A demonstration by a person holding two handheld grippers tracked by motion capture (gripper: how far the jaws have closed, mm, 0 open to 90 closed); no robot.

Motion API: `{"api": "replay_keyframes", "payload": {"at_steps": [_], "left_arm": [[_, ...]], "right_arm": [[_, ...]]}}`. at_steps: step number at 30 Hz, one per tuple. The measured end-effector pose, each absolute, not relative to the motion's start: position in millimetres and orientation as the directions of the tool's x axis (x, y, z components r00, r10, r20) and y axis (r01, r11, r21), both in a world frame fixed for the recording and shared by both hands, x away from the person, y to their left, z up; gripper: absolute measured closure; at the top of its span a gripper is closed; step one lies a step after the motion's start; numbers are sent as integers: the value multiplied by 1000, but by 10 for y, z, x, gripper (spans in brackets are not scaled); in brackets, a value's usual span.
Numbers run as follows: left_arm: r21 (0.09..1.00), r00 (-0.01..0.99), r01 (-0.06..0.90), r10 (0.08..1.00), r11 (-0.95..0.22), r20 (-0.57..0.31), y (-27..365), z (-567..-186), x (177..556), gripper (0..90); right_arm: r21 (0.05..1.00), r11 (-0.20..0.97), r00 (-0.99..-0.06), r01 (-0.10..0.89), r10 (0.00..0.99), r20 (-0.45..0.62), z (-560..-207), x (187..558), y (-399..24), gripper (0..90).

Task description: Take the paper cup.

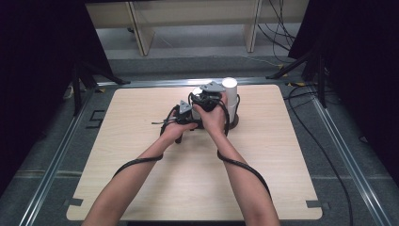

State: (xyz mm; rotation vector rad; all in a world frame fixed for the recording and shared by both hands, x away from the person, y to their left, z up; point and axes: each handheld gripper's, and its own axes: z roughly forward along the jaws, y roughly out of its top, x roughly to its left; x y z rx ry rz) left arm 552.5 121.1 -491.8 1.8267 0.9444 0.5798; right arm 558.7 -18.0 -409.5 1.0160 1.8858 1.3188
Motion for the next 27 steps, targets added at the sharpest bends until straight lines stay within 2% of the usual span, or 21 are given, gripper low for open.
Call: {"api": "replay_keyframes", "payload": {"at_steps": [2,6,8,9,12,18,27], "left_arm": [[906,586,352,810,-236,-17,1211,-4918,5523,217],[906,586,346,810,-245,-4,1206,-4918,5516,218],[905,586,346,811,-248,-2,1205,-4917,5513,220],[905,583,346,812,-246,-2,1200,-4915,5508,220],[900,584,345,812,-267,17,1198,-4911,5498,219],[900,583,344,812,-268,19,1198,-4912,5494,220],[899,583,337,812,-278,33,1190,-4922,5497,227]], "right_arm": [[947,171,-499,271,867,-14,-4097,5555,-166,343],[963,161,-494,216,869,-34,-4045,5526,-171,348],[960,160,-503,230,864,-24,-4024,5516,-174,349],[965,173,-507,196,861,-51,-3998,5528,-203,350],[964,141,-503,225,864,-9,-3975,5493,-202,350],[973,115,-507,200,862,2,-3890,5450,-217,350],[984,117,-508,138,861,-31,-3669,5366,-269,350]]}}
